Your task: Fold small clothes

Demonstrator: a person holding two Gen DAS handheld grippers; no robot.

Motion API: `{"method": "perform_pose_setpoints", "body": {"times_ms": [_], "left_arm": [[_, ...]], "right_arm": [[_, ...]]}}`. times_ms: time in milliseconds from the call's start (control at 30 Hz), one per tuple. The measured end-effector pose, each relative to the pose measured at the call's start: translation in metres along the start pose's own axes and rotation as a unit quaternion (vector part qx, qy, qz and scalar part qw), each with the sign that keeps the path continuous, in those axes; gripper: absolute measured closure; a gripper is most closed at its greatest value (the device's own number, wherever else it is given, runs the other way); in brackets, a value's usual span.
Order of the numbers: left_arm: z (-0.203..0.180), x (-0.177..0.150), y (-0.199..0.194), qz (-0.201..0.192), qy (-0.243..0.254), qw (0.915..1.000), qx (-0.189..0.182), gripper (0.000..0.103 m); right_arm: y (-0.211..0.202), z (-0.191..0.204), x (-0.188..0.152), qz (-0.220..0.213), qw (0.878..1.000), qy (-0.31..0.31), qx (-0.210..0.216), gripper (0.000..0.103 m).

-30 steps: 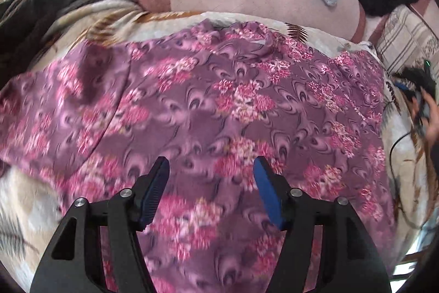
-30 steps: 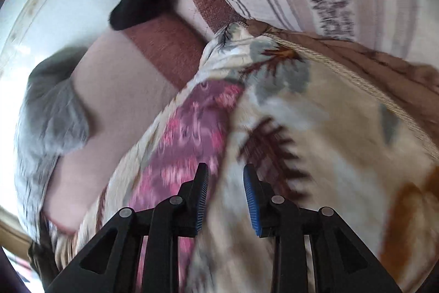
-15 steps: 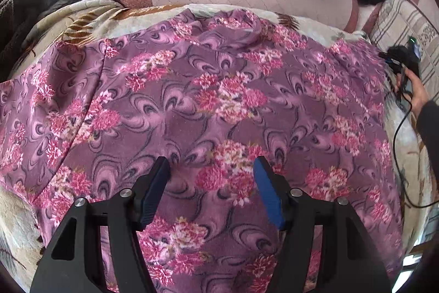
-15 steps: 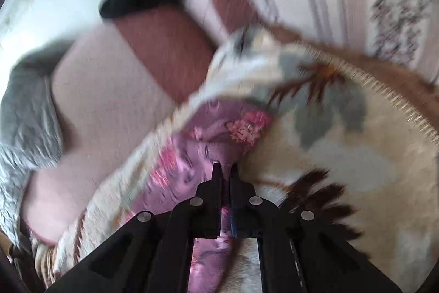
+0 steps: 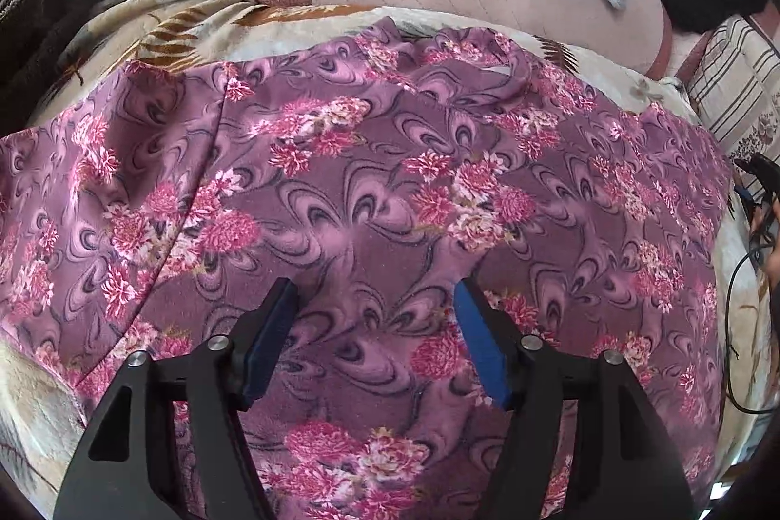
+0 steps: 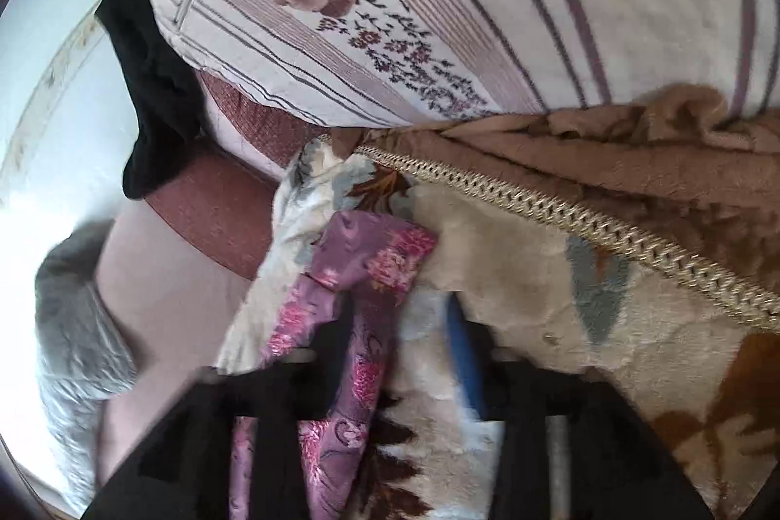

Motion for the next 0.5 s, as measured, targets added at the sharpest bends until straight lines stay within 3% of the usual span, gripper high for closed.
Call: {"method": "perform_pose_setpoints", "body": {"times_ms": [67, 167, 233, 300, 333, 500], "left_arm": [[-0.002, 0.000, 0.001, -0.001, 0.005, 1.0000, 0.005, 0.033], [-0.005, -0.001, 0.002, -0.004, 0.010, 0.9999, 0.011, 0.030], [-0.006, 0.000, 0.003, -0.005, 0.015, 0.9998, 0.015, 0.028], [-0.006, -0.001, 0.004, -0.006, 0.018, 0.9997, 0.017, 0.028], [-0.006, -0.001, 0.004, -0.006, 0.018, 0.9997, 0.017, 0.027], [-0.002, 0.000, 0.001, -0.004, 0.005, 1.0000, 0.000, 0.028]], "right_arm": [[0.012, 0.006, 0.001, 0.016, 1.000, -0.005, -0.007, 0.054], [0.025, 0.024, -0.001, 0.008, 0.999, -0.035, -0.010, 0.054], [0.034, 0.034, -0.002, 0.004, 0.997, -0.063, -0.036, 0.054], [0.037, 0.045, -0.002, 0.008, 0.995, -0.092, -0.046, 0.065], [0.035, 0.046, -0.005, 0.010, 0.994, -0.101, -0.047, 0.090], [-0.006, 0.056, -0.004, -0.036, 0.993, -0.106, -0.021, 0.094]]}}
Point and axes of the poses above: each gripper's, at about its wrist camera, not at the fingertips, and y roughly the way its jaws point, z to its left, x to its top, the point moved 6 cm from there along y, roughly the way its jaws point, and after that the axes turned 14 degrees about z, right-handed, at the moved point
